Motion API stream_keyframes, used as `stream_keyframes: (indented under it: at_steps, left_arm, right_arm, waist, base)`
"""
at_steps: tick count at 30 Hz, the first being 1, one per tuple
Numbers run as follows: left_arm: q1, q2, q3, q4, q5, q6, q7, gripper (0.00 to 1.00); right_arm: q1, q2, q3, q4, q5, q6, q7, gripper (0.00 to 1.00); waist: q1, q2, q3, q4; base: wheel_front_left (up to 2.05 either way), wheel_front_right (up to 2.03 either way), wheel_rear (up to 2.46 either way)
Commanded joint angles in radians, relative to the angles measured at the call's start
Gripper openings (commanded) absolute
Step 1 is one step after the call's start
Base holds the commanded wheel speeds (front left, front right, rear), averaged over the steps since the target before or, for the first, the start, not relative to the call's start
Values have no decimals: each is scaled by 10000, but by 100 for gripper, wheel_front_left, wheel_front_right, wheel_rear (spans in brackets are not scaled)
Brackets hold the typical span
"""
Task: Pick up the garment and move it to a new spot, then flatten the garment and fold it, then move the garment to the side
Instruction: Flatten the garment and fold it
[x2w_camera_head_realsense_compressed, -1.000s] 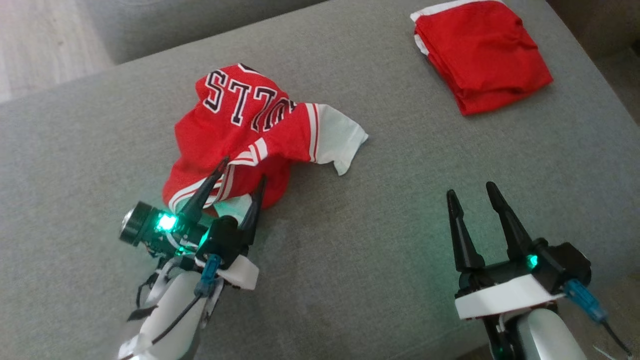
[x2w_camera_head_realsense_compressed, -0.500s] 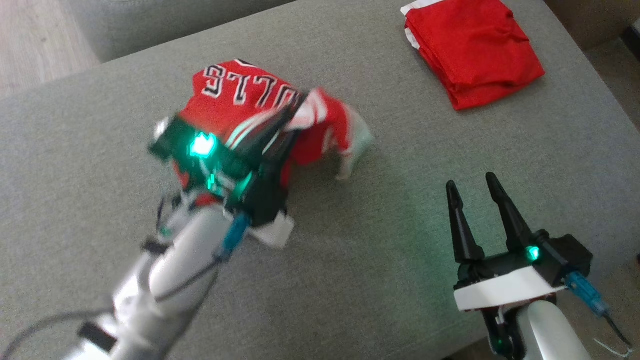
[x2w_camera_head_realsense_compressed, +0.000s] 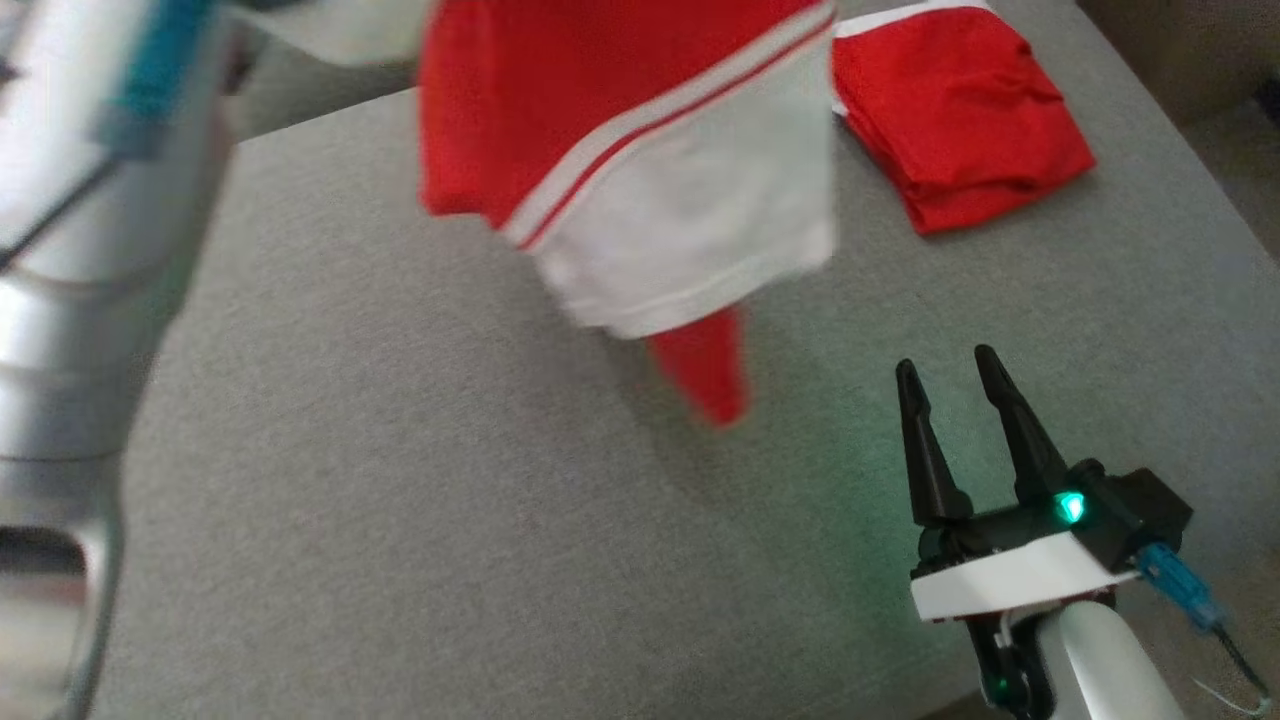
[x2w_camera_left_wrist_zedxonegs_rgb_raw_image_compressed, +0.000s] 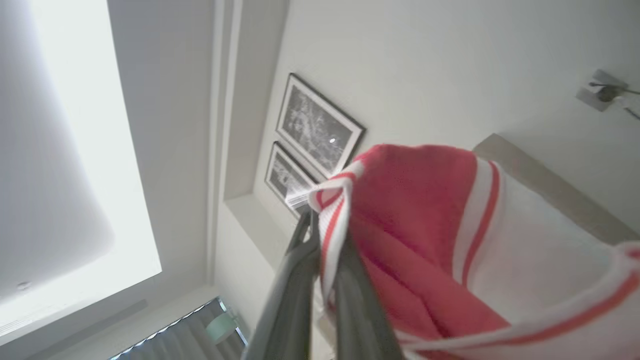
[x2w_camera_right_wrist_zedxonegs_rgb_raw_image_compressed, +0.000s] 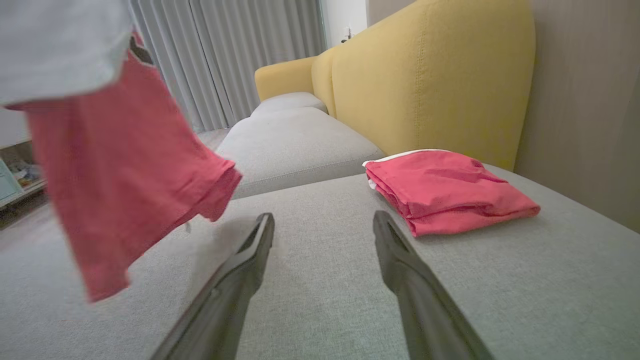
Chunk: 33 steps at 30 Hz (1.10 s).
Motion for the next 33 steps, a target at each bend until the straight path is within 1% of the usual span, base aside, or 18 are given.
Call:
stream_keyframes:
  at_steps: [1,4,6,8,11,13,16,17,18,19,20,22,24,26,28,30,32,33]
  left_arm:
    - [119,658,560,-143,-225,142,33,0]
    - [1308,1237,1051,-272,-731,347,33,0]
    - [2658,1589,1362,-473,-1145,551,33,0]
    - [4270,1785,1749,-655,-1691,839,33,0]
    - [6591,1915,2141,-813,-2254,1144,33,0]
    - [7858,1835,2289,-933,-2448,1267,33,0]
    - [9201,1750,2303,-1005,-2270,1255,33,0]
    - [9519,1693,2305,-962,-2176,1277,33,2]
    - [9785,1613,2342,-899,-2133,1296,33,35]
    - [10015,1524,2395,-802,-2100,1335,33,50]
    - [10221,1408,2451,-754,-2067,1413,33,100]
    - [10511,1180,2684,-726,-2152,1519,33,100]
    - [10686,1086,3010,-783,-2194,1614,33,100]
    - [10728,1133,3359,-941,-2144,1738,33,100]
    - [10633,1305,3604,-1124,-2090,1681,33,100]
    - [10334,1569,3761,-1281,-2051,1484,33,100]
    - [9871,1822,3762,-1368,-2113,1103,33,100]
    - [9557,1995,3665,-1408,-2098,832,100,100]
  right_arm:
    - [-104,-37,138,-356,38,-7,-36,100]
    - [-21,-37,11,-374,-16,-7,-36,100]
    - [16,-37,-45,-362,-116,-7,-36,100]
    - [24,-37,-144,-325,-234,-7,-36,100]
    - [-15,-37,-213,-316,-399,-7,-36,100]
    - [-69,-37,-234,-313,-500,-7,-36,100]
    - [-146,-37,-241,-307,-609,-7,-36,100]
    - [-162,-37,-231,-305,-642,-7,-36,100]
    - [-175,-37,-211,-304,-674,-7,-36,100]
    - [-183,-37,-207,-304,-697,-7,-36,100]
    - [-180,-37,-204,-302,-711,-7,-36,100]
    - [-158,-37,-177,-274,-756,-7,-36,100]
    - [-151,-37,-159,-244,-787,-7,-36,100]
    - [-161,-37,-152,-220,-815,-7,-36,100]
    - [-187,-37,-138,-221,-828,-7,-36,100]
    - [-226,-37,-106,-221,-841,-7,-36,100]
    - [-277,-37,-90,-229,-851,-7,-36,100]
    - [-306,-37,-79,-232,-853,-7,-36,100]
  waist:
    - [1,0,-25,195]
    - [1,0,16,541]
    - [1,0,84,833]
    - [1,0,170,1133]
    - [1,0,319,1523]
    - [1,0,424,1754]
    - [1,0,560,2067]
    - [1,0,599,2170]
    - [1,0,632,2256]
    - [1,0,656,2352]
    - [1,0,659,2444]
    - [1,0,675,2618]
    - [1,0,693,2761]
    - [1,0,716,2866]
    - [1,0,764,2928]
    - [1,0,824,2947]
    - [1,0,902,2945]
    - [1,0,959,2925]
  base:
    - [0,0,0]
    - [0,0,0]
    - [0,0,0]
    - [0,0,0]
    - [0,0,0]
    - [0,0,0]
    - [0,0,0]
    - [0,0,0]
    - [0,0,0]
    - [0,0,0]
    - [0,0,0]
    - [0,0,0]
    - [0,0,0]
    - [0,0,0]
    - [0,0,0]
    - [0,0,0]
    - [0,0,0]
    - [0,0,0]
